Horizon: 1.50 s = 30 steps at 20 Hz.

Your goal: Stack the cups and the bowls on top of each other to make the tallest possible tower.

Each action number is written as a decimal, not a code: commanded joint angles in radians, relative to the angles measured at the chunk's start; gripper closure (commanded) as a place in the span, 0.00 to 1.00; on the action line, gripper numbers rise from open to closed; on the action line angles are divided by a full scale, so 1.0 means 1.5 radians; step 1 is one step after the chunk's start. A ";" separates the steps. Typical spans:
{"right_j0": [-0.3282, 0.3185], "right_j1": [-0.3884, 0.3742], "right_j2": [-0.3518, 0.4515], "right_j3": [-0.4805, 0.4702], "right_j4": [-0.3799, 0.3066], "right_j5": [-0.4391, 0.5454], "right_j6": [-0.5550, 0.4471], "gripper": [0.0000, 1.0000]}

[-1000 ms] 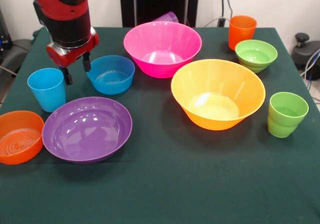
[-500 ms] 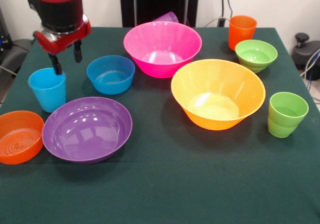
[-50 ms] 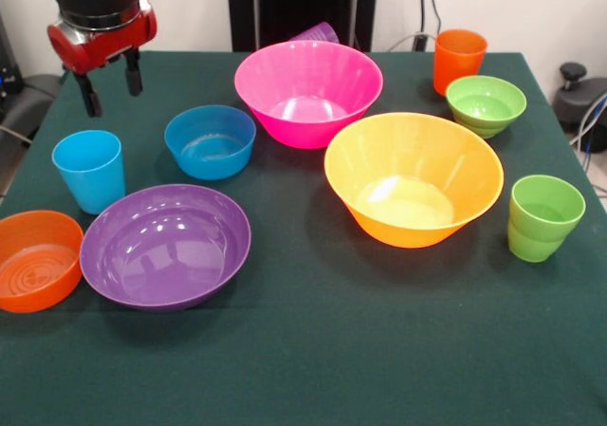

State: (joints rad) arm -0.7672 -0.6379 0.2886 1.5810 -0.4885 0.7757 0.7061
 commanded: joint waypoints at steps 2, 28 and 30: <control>0.018 0.023 0.033 0.042 0.003 -0.037 0.065 0.00; 0.061 0.046 -0.021 -0.024 -0.070 -0.044 0.039 0.00; 0.060 0.048 -0.020 -0.027 -0.073 -0.049 0.040 0.00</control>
State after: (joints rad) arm -0.7217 -0.5951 0.2528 1.5913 -0.5136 0.7699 0.7061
